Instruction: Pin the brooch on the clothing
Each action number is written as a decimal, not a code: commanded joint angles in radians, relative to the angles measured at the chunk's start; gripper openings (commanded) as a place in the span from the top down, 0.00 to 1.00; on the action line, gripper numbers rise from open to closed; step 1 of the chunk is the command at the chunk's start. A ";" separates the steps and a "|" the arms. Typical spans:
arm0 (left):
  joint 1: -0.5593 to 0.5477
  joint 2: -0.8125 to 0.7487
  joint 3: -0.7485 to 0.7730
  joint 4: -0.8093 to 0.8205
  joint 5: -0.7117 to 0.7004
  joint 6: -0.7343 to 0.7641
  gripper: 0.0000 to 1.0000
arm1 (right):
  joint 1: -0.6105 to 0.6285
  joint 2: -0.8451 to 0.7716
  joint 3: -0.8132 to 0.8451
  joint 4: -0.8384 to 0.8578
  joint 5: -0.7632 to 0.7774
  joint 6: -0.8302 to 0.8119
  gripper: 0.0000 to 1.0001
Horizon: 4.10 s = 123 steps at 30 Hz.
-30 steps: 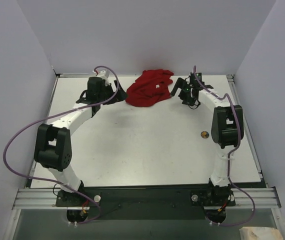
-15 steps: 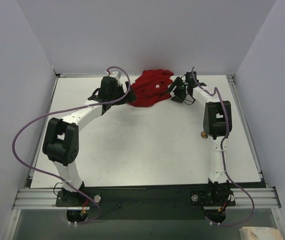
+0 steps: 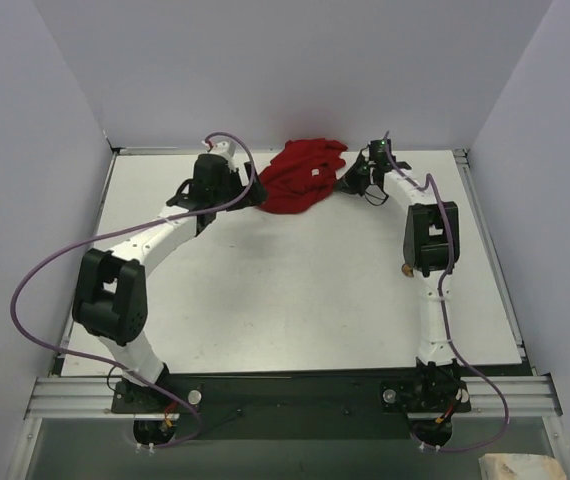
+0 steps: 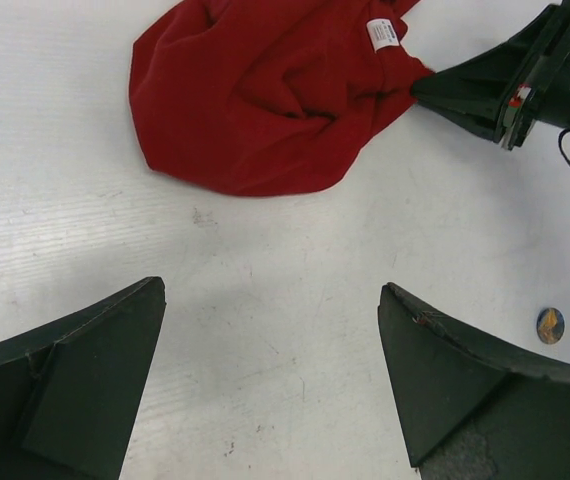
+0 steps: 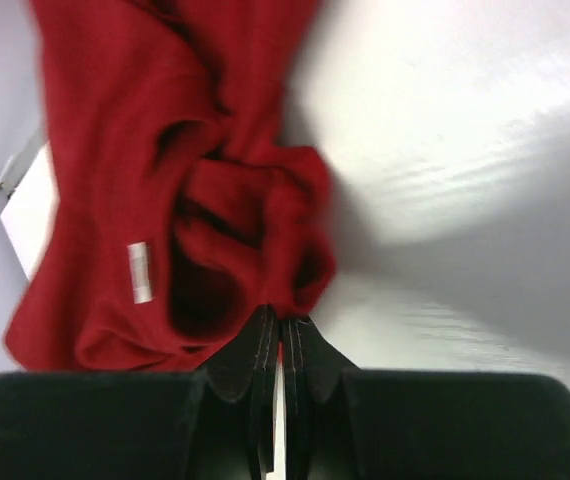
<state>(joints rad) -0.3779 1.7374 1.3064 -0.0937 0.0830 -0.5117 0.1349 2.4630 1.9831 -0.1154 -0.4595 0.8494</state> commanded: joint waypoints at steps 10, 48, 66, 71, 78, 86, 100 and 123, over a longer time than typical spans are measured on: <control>0.005 -0.352 -0.200 -0.011 -0.183 0.059 0.03 | 0.223 -0.585 0.125 -0.113 -0.013 -0.420 1.00; 0.129 -0.665 -0.714 -0.196 0.207 -0.039 0.04 | 0.525 -0.808 -0.669 0.076 -0.062 -0.374 0.06; 0.031 -0.628 -0.658 -0.061 0.330 -0.033 1.00 | 0.411 -0.779 -0.724 0.108 -0.125 -0.332 0.09; 0.039 -0.532 -0.213 -0.161 0.230 0.050 1.00 | 0.349 -0.854 -0.737 0.106 -0.125 -0.334 0.09; 0.014 -0.478 0.254 -0.204 0.230 0.123 1.00 | 0.281 -1.002 -0.779 0.086 -0.090 -0.357 0.08; -0.010 -0.620 0.170 -0.330 0.169 0.242 1.00 | 0.252 -1.168 -0.862 0.086 -0.012 -0.417 0.08; -0.010 -0.668 0.240 -0.437 0.301 0.233 1.00 | 0.296 -1.122 -0.892 0.122 -0.070 -0.452 0.07; -0.015 -0.732 -0.099 -0.410 -0.001 0.151 0.03 | 0.192 -0.926 -0.905 0.056 0.232 -0.299 0.10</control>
<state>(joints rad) -0.3862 0.8009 1.1603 -0.6449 -0.1654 -0.3790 0.3477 1.5616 1.0668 -0.0639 -0.2573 0.5076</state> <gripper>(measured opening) 0.971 0.899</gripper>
